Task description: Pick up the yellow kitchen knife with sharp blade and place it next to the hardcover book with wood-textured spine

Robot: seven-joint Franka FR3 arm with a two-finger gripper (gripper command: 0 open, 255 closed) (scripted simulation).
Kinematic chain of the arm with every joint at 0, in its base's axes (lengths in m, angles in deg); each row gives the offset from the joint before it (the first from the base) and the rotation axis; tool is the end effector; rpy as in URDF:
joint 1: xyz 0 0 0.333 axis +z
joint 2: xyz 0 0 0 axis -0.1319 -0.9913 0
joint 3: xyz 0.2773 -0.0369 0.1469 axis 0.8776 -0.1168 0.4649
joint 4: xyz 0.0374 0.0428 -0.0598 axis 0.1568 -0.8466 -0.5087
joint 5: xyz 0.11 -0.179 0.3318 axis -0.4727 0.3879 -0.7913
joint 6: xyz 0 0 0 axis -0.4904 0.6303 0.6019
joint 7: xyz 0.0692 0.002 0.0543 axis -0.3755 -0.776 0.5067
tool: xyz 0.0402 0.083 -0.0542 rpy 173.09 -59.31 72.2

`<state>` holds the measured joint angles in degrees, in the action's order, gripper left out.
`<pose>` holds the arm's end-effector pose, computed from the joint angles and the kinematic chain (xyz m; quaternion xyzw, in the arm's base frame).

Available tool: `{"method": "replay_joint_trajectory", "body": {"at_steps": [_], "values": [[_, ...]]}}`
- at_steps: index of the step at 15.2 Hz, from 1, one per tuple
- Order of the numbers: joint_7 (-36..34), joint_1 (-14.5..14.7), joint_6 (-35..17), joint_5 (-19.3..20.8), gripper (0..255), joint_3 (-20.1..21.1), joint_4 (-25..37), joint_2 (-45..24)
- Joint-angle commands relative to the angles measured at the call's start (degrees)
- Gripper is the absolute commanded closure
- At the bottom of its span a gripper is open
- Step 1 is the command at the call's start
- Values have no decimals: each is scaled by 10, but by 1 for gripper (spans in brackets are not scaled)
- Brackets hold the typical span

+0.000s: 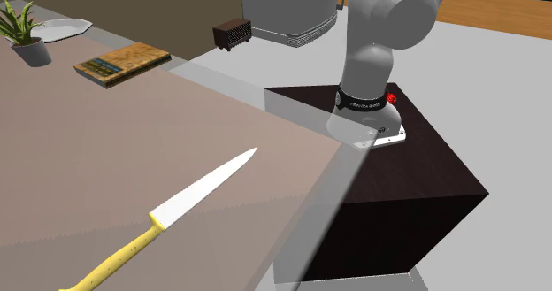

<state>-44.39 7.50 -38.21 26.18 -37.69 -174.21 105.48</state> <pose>0.3219 -0.0224 0.5476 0.9998 0.0200 -0.0036 0.0068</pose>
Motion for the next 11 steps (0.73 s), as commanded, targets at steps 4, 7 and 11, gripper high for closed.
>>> {"method": "replay_joint_trajectory", "body": {"at_steps": [4, 7, 11], "values": [[5, 24, -27, -16, 0, 16, 12, -51], [11, 47, -51, -31, 0, 32, 28, -102], [20, 75, -79, -48, 0, 54, 55, -171]]}}
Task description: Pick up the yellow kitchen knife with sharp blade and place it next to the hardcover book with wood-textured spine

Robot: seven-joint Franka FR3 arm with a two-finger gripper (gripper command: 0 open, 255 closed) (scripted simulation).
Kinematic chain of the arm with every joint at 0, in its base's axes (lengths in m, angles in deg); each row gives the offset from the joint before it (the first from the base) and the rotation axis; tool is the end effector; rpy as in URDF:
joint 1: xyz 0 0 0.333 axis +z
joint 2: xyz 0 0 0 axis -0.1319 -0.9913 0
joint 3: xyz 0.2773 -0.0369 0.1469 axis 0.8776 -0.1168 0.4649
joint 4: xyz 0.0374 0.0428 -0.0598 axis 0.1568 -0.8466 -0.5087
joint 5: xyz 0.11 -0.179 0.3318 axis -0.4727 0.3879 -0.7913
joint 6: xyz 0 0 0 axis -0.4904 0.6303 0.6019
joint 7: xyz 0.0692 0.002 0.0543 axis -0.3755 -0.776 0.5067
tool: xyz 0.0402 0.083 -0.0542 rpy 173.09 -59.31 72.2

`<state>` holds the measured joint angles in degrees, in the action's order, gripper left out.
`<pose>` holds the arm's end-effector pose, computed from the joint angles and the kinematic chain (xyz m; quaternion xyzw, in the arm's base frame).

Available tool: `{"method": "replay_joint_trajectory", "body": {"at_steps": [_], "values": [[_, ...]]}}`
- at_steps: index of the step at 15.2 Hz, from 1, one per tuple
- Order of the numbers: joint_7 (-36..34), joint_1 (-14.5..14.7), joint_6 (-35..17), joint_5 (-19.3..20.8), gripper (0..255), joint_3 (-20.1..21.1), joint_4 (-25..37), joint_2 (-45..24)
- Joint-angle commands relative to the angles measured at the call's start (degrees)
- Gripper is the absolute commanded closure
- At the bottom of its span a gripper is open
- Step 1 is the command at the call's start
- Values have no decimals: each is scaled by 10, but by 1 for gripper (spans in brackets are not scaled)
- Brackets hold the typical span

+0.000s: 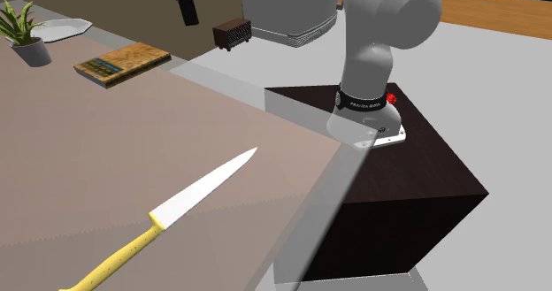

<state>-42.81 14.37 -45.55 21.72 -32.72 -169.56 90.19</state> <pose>0.3915 0.0669 0.5011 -0.9921 -0.1208 0.0321 0.0050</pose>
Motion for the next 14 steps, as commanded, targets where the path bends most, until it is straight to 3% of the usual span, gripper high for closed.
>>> {"method": "replay_joint_trajectory", "body": {"at_steps": [1, 14], "values": [[7, 13, -12, -7, 0, 10, 16, -35], [33, 90, -61, -33, 0, 86, 146, -255]]}}
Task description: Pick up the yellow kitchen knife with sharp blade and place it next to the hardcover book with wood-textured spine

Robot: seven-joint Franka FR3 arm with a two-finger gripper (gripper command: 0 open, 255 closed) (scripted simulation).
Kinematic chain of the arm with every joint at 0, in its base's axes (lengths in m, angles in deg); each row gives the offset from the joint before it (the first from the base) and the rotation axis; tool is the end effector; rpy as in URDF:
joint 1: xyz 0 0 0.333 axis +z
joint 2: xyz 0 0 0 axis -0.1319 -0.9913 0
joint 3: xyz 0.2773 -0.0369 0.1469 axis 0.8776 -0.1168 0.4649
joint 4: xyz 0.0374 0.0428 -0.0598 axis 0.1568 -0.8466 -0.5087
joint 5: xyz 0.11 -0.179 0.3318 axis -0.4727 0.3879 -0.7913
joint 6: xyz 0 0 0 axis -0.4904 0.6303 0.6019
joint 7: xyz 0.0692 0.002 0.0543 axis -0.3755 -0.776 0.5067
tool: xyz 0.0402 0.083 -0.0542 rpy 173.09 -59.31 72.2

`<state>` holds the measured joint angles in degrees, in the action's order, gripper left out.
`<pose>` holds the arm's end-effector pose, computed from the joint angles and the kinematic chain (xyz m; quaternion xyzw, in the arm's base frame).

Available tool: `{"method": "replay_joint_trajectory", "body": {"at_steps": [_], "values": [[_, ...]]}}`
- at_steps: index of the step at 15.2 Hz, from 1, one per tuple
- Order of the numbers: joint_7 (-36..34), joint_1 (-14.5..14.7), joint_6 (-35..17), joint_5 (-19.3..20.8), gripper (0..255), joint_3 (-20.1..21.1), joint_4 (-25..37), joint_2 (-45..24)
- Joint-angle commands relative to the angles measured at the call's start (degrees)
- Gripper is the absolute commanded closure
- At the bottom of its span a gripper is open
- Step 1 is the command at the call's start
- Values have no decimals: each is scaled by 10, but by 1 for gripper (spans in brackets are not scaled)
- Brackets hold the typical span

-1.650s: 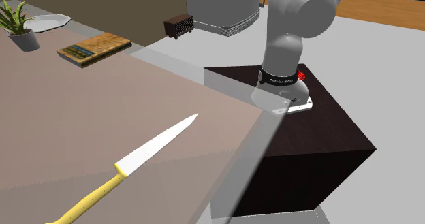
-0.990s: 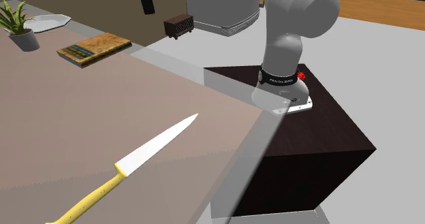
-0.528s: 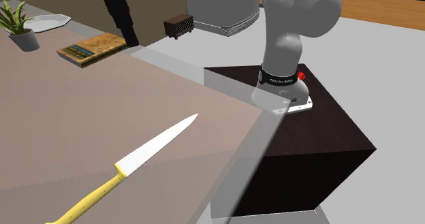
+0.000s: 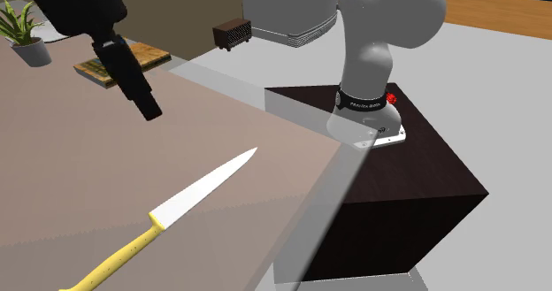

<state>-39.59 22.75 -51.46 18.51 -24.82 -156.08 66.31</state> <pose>0.4577 0.2254 0.4280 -0.9581 -0.2753 0.0754 0.0234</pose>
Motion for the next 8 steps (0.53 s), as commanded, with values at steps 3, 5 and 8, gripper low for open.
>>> {"method": "replay_joint_trajectory", "body": {"at_steps": [3, 5, 8], "values": [[4, 24, -6, 0, 0, 24, 48, -66], [7, 36, -6, 3, 0, 35, 74, -99], [9, 54, -5, 9, 0, 51, 115, -148]]}}
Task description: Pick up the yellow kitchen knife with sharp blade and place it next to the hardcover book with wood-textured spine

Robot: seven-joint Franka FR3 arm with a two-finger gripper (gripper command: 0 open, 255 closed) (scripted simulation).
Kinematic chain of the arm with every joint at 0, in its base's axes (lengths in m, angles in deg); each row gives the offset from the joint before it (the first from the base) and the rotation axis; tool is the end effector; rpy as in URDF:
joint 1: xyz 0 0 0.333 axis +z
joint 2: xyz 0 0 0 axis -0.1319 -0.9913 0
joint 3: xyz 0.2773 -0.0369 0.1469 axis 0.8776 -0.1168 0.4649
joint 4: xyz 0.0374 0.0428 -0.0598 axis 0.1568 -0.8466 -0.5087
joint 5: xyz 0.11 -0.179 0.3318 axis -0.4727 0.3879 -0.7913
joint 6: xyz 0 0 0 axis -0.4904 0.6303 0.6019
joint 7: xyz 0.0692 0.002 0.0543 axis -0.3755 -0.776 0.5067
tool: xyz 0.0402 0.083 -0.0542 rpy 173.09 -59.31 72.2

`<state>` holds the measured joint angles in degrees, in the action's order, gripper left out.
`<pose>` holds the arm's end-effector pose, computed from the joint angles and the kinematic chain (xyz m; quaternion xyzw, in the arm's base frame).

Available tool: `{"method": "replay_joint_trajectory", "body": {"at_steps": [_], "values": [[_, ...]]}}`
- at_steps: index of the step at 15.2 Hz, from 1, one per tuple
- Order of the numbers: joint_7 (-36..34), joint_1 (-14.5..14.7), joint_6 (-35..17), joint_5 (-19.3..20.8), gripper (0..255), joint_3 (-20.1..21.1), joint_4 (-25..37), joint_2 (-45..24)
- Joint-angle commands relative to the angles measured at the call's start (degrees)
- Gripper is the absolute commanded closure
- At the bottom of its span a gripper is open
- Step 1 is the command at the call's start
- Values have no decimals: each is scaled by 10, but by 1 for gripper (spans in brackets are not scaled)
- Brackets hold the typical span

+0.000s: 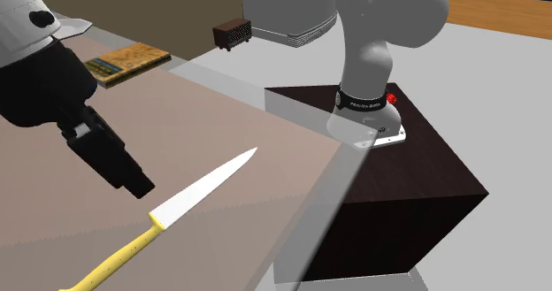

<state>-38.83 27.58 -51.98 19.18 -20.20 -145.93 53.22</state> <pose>0.4668 0.3268 0.3876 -0.9267 -0.3607 0.0993 0.0339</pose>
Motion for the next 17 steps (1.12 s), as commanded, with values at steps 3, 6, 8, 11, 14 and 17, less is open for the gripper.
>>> {"method": "replay_joint_trajectory", "body": {"at_steps": [3, 6, 8, 11, 14, 17], "values": [[3, 21, 2, 7, 0, 16, 44, -52], [3, 22, -20, 8, 0, 17, 27, -57], [3, 23, -35, 9, 0, 17, 16, -61], [2, 24, -54, 9, 0, 17, 2, -66], [2, 24, -54, 9, 0, 17, 2, -66], [2, 24, -54, 9, 0, 17, 2, -66]]}}
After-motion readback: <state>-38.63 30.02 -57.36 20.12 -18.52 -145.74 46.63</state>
